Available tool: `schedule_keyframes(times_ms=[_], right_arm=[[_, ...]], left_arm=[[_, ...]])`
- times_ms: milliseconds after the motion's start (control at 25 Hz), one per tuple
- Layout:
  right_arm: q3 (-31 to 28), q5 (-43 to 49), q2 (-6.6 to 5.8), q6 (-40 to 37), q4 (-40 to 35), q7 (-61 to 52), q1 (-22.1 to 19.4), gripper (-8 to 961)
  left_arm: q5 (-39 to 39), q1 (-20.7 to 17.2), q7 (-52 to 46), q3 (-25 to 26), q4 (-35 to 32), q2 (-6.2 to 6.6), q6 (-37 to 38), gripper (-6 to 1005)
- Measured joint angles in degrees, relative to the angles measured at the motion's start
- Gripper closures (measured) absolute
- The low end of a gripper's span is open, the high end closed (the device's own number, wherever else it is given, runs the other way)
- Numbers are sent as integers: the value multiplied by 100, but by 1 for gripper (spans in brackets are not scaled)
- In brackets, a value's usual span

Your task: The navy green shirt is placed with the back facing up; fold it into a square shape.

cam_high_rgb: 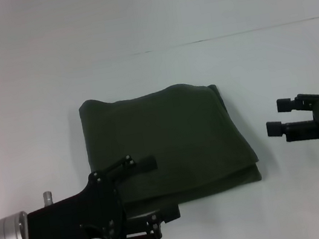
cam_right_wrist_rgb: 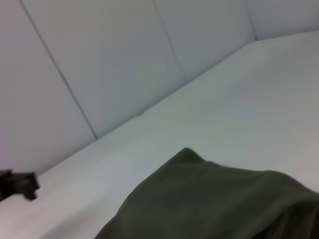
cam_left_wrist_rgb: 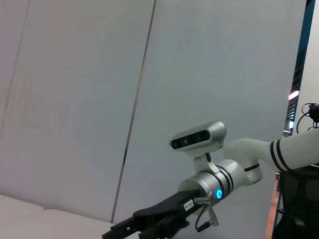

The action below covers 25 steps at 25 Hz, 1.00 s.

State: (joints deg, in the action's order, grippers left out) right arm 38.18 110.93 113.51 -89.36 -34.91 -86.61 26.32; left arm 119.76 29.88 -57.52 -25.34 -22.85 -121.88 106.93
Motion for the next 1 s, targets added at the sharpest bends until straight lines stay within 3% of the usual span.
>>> schedule_keyframes(times_ms=[480,720,1000], right_arm=[[115,72,34,-573,-61,761,-6,38],[180,357,135,-633,-458,537,83,38],[187,632,149,-633,-516,348,217,38]], left_arm=[[20,-35,-346,-4,-152,65,-3,65],[45,-36,-599,-29,-203,81,-16,65],[62,-44,-1009,-202,-317,120,-89,65]])
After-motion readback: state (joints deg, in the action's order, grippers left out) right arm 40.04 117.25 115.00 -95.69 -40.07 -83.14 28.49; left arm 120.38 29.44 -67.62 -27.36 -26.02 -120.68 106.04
